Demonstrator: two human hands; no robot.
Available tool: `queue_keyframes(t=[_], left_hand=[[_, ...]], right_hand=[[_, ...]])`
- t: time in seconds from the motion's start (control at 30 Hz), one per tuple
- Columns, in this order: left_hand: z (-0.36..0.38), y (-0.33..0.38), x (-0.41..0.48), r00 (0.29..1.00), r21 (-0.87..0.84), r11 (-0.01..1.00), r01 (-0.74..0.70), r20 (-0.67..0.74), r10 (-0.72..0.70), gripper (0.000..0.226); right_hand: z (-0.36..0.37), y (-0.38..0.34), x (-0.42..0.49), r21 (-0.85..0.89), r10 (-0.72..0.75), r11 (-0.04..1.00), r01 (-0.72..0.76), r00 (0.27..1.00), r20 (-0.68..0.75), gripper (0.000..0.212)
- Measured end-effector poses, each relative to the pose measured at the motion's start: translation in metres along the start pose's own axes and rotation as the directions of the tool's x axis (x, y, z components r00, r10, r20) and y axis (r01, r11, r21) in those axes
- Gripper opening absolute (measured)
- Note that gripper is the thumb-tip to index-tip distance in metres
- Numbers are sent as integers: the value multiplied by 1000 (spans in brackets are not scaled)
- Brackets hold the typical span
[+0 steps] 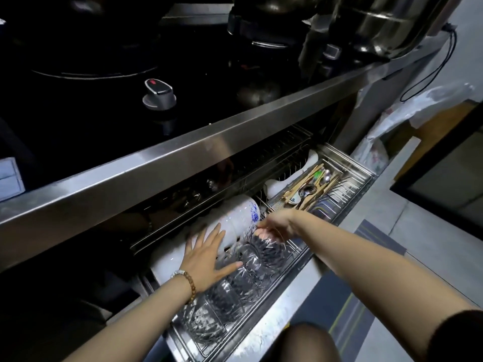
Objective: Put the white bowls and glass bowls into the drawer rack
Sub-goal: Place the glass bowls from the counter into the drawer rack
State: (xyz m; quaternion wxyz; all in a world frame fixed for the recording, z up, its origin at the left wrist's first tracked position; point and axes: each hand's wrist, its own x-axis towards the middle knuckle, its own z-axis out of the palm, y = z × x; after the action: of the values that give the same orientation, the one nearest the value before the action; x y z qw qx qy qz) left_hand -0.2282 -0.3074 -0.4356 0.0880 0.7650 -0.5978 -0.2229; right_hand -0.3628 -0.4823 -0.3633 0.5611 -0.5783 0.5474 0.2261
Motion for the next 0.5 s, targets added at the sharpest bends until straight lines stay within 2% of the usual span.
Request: queue_keyframes(t=[0.2, 0.37, 0.5], left_hand=[[3, -2, -1, 1000, 5, 1000, 4, -19, -4, 110], [1, 1, -1, 1000, 0, 1000, 8, -19, -8, 113], [1, 1, -2, 1000, -8, 1000, 9, -17, -9, 112]], right_hand=[[14, 2, 14, -46, 112, 993, -106, 980, 164, 36], [14, 6, 15, -35, 114, 993, -110, 979, 168, 29], [16, 2, 7, -100, 119, 990, -103, 978, 174, 31]])
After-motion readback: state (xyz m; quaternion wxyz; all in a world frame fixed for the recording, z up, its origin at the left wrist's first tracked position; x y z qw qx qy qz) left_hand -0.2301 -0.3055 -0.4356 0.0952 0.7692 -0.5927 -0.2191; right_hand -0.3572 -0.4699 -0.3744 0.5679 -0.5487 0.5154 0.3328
